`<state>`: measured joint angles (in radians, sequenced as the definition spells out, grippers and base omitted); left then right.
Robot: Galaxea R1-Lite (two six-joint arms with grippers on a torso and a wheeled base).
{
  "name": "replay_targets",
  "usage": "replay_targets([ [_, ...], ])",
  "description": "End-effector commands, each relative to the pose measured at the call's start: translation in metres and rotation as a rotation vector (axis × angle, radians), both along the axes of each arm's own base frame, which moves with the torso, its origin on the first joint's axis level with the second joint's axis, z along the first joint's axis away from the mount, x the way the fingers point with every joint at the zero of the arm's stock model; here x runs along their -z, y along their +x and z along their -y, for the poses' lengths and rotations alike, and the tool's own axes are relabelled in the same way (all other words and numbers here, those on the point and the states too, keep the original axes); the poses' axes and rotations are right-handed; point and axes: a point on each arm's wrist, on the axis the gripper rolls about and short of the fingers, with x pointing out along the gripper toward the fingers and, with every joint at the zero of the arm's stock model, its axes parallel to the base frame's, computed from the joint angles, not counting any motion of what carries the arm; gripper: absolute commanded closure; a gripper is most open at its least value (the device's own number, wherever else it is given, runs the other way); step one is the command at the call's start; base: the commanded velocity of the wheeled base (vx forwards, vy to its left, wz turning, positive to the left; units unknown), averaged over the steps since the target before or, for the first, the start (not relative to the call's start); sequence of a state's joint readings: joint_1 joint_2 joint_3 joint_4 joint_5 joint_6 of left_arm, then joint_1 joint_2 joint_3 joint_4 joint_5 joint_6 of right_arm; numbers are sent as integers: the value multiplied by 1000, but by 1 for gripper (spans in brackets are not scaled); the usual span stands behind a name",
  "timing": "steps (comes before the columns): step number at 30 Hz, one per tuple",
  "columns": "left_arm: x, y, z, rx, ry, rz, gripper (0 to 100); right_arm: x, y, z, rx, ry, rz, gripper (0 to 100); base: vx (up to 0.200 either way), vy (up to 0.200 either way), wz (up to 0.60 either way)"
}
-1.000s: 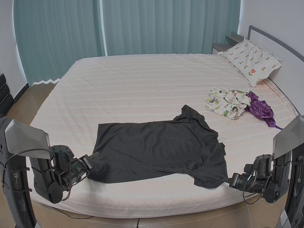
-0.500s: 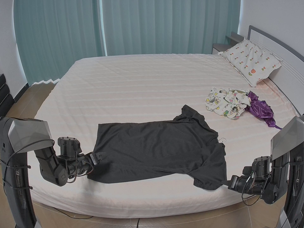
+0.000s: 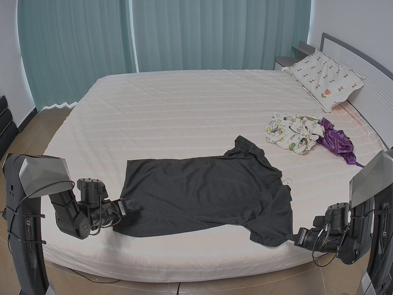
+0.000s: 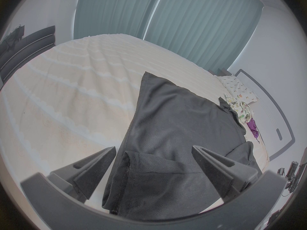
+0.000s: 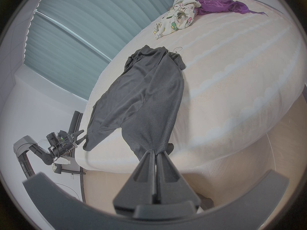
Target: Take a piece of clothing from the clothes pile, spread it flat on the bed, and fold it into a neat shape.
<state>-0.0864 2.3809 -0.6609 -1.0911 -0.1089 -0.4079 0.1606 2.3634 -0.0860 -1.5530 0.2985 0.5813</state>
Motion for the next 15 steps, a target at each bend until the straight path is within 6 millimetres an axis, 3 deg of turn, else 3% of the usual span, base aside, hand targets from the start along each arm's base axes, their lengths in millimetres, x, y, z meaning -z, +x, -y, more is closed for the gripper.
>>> replay_targets([
  [1,9,0,0,-1,2,-21,0,0,1,0,-1,2,9,100,0,0,0],
  [2,10,0,0,-2,1,-23,0,0,1,0,-1,3,12,100,0,0,0],
  [3,10,0,0,-3,2,-23,100,0,1,0,-1,2,11,100,0,0,0],
  [15,3,-9,-5,-88,60,-21,100,-1,1,0,0,2,14,100,0,0,0],
])
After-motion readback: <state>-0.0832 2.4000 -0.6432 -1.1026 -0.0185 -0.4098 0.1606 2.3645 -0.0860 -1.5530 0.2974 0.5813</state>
